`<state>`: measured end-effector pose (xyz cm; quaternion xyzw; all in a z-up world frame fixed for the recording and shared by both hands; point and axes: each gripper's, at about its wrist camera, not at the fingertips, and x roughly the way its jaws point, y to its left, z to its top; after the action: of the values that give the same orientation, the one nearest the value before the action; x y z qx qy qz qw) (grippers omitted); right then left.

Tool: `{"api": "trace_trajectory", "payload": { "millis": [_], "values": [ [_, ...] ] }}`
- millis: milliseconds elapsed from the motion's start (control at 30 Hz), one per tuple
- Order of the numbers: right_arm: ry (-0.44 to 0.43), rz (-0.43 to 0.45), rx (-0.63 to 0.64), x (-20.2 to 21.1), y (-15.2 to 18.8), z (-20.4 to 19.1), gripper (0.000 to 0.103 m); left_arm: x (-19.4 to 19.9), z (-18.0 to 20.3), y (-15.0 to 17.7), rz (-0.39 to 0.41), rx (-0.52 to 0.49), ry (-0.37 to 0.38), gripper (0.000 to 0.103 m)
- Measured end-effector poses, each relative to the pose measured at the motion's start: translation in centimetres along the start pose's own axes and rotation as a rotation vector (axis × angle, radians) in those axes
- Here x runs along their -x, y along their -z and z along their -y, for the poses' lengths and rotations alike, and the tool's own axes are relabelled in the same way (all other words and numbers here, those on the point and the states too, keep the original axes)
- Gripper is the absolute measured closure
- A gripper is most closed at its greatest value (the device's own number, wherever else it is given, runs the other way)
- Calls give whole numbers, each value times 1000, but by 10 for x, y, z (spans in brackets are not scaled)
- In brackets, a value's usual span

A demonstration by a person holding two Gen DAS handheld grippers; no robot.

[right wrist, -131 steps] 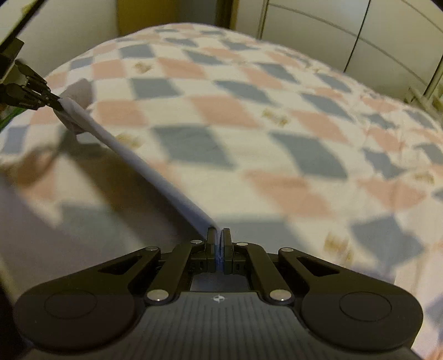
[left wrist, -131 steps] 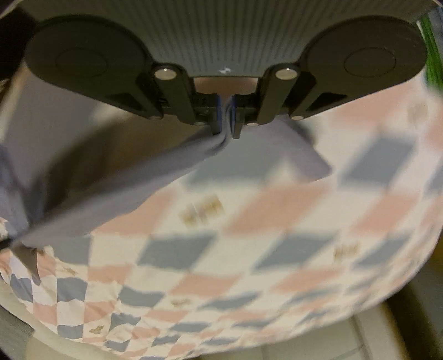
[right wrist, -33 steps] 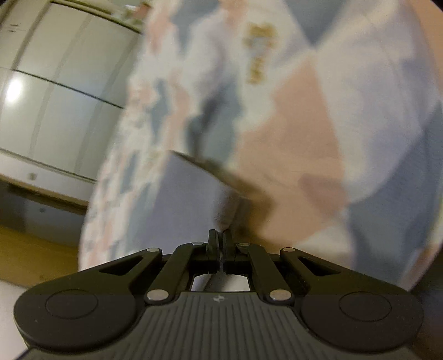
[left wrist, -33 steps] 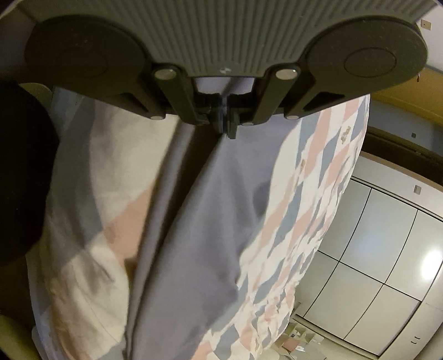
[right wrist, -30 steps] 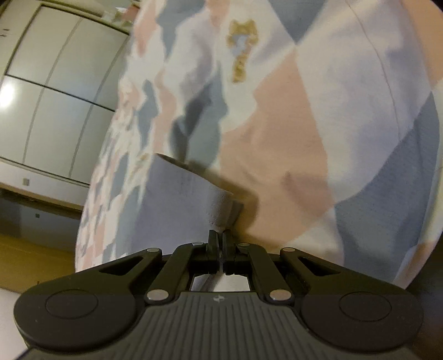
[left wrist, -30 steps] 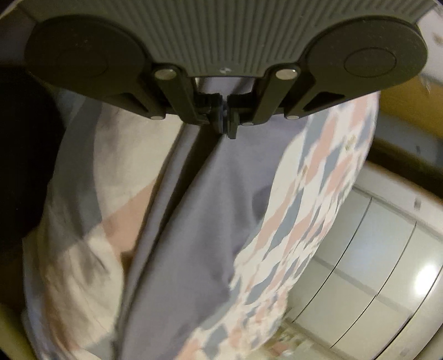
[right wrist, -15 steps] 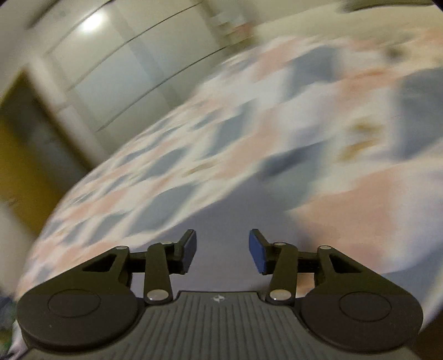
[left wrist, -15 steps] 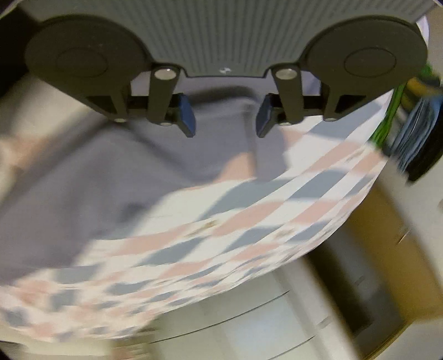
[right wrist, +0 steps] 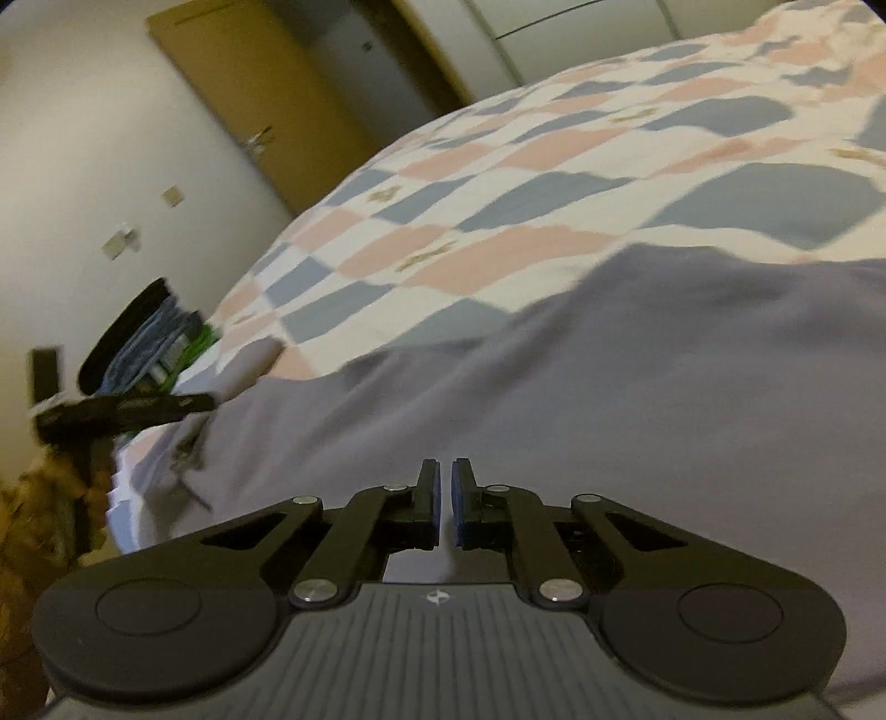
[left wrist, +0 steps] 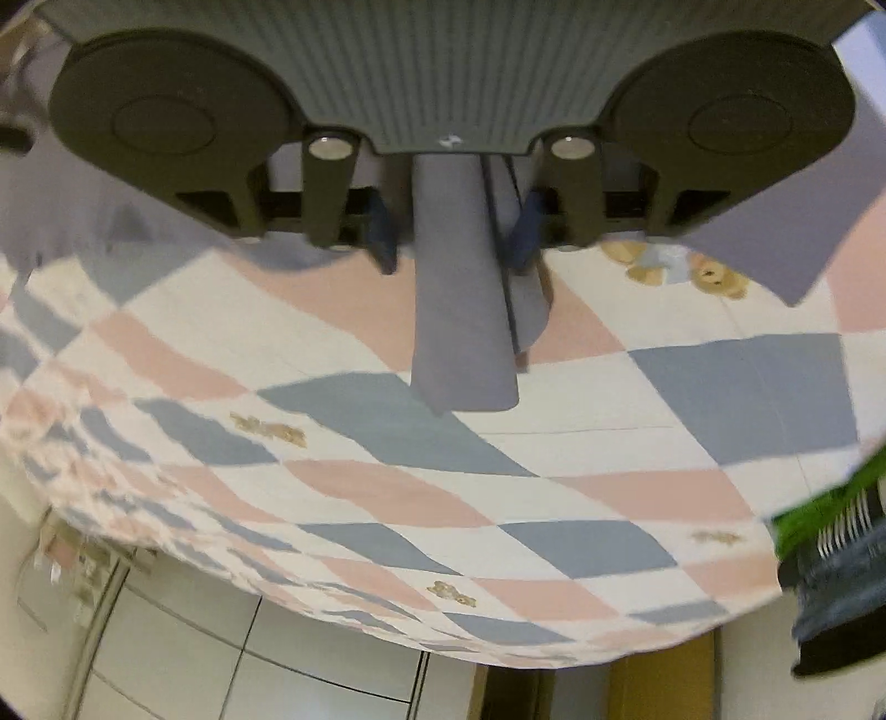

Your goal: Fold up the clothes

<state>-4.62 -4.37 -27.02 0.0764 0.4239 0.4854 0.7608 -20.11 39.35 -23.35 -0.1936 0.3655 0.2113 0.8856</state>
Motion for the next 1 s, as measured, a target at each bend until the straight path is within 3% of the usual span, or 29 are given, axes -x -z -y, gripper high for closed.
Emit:
{"api": "trace_trajectory", "payload": {
  "millis": [33, 233, 367, 433, 500, 567, 600, 667, 700, 733, 900, 1000],
  "values": [
    [-4, -5, 13, -5, 0, -6, 93, 2, -4, -1, 25, 19, 18, 98],
    [-12, -22, 54, -13, 10, -30, 92, 93, -40, 28, 357, 123, 10, 98],
    [-3, -33, 55, -14, 15, -37, 90, 101, -76, 71, 316, 260, -48, 97],
    [11, -46, 65, -17, 17, -42, 89, 91, -97, 83, 287, 380, -16, 93],
    [25, -54, 101, -17, 20, -51, 80, 82, -118, 94, 260, 500, 18, 93],
    [38, -56, 151, -16, 23, -62, 78, 88, -130, 93, 293, 573, 70, 84],
    [43, -54, 183, -14, 24, -67, 74, 91, -132, 91, 300, 571, 69, 76],
    [55, -52, 237, -10, 28, -74, 69, 93, -137, 86, 298, 559, 61, 79],
    [60, -55, 254, -9, 30, -76, 69, 92, -137, 85, 291, 548, 60, 85],
    [67, -59, 262, -9, 32, -76, 69, 92, -138, 85, 285, 536, 60, 103],
    [92, -75, 255, -12, 38, -74, 69, 115, -118, 79, 376, 333, 56, 103],
    [93, -77, 251, -10, 39, -73, 69, 113, -128, 87, 320, 339, -37, 97]
  ]
}}
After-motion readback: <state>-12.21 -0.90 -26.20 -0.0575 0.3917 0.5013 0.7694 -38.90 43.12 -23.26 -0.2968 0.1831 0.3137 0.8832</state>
